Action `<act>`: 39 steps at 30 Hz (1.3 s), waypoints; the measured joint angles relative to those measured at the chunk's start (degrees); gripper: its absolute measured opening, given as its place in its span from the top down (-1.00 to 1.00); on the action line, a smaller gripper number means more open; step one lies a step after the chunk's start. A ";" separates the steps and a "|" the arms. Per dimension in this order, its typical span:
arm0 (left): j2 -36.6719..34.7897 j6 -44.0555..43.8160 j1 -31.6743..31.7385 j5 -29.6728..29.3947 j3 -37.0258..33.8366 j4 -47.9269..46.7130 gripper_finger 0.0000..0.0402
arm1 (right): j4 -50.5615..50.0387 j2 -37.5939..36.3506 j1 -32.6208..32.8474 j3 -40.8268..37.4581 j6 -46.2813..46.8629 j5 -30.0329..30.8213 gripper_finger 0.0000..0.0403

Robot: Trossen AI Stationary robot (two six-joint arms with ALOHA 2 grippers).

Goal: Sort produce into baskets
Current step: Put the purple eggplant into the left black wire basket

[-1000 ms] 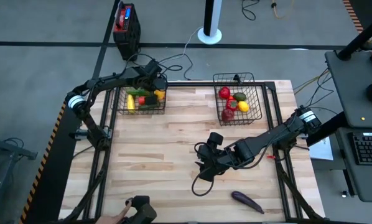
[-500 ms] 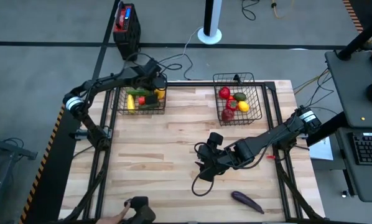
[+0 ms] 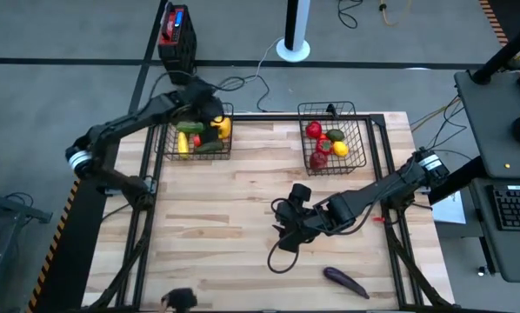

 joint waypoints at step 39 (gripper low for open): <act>-27.12 -47.76 -78.87 -38.15 -39.10 43.04 -0.72 | 1.59 0.00 0.13 0.01 0.34 -0.04 -0.51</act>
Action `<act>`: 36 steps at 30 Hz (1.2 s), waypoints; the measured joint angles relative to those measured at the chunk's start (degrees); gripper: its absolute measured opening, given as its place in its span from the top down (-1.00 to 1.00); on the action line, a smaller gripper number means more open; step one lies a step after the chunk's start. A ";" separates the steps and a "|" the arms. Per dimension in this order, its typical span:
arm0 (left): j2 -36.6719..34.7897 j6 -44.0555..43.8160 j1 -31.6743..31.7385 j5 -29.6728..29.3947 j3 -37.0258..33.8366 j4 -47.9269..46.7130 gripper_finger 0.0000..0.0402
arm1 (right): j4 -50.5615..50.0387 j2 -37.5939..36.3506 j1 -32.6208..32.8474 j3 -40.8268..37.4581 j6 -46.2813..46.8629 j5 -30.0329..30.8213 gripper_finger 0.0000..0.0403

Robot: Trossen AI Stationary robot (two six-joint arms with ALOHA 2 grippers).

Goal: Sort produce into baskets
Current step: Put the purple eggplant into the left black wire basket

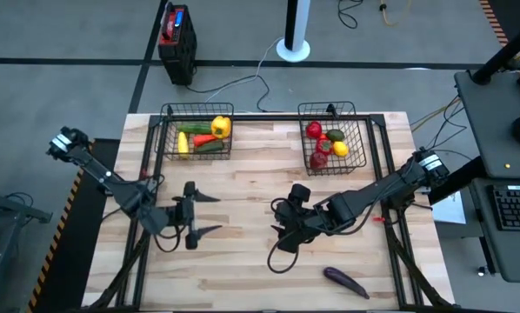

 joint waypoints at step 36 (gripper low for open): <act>0.78 18.00 15.95 3.71 5.02 3.67 -0.72 | -20.59 -1.73 5.05 0.83 27.34 -27.06 -0.48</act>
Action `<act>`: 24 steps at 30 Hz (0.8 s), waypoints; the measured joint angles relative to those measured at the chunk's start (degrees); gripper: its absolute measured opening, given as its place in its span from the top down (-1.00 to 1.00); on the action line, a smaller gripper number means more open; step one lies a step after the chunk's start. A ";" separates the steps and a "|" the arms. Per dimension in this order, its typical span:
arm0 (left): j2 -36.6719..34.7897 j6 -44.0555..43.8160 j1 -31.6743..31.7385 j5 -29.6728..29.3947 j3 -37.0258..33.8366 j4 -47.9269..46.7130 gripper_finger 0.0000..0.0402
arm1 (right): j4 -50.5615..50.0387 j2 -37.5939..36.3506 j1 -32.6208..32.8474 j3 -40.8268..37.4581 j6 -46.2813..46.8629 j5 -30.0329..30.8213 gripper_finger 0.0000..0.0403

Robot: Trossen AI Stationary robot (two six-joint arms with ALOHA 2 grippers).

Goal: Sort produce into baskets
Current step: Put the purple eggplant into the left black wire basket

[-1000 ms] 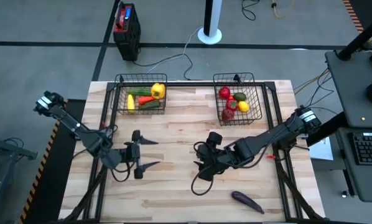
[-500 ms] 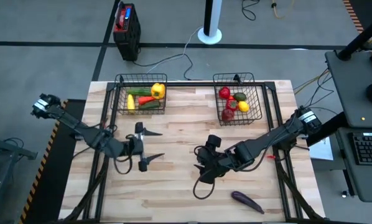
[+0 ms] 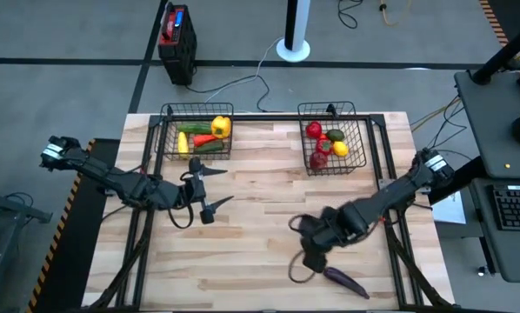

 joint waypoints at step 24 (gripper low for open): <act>-6.96 12.71 4.09 10.86 13.88 -14.72 -0.72 | -7.37 1.81 20.94 -0.44 34.29 -4.61 -0.42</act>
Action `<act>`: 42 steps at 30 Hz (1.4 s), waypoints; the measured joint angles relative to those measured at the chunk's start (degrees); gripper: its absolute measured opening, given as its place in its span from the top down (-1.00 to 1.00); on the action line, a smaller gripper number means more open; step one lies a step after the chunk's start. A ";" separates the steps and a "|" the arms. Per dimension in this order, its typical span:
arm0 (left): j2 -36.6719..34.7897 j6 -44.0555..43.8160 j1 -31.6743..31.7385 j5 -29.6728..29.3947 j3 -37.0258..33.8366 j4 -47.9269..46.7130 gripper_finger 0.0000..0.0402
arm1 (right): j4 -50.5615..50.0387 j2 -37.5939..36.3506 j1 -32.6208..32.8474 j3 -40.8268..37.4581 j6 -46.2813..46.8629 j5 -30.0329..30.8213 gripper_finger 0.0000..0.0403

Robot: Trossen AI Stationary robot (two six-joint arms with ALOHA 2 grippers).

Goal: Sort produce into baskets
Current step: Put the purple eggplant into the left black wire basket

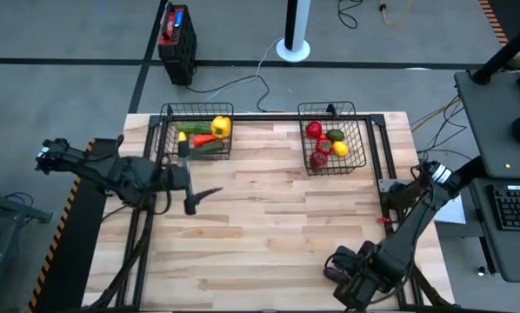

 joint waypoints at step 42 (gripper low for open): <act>5.15 -8.49 -0.36 2.95 -10.25 14.32 -0.72 | 6.94 18.25 -3.32 -0.42 -14.10 7.78 0.22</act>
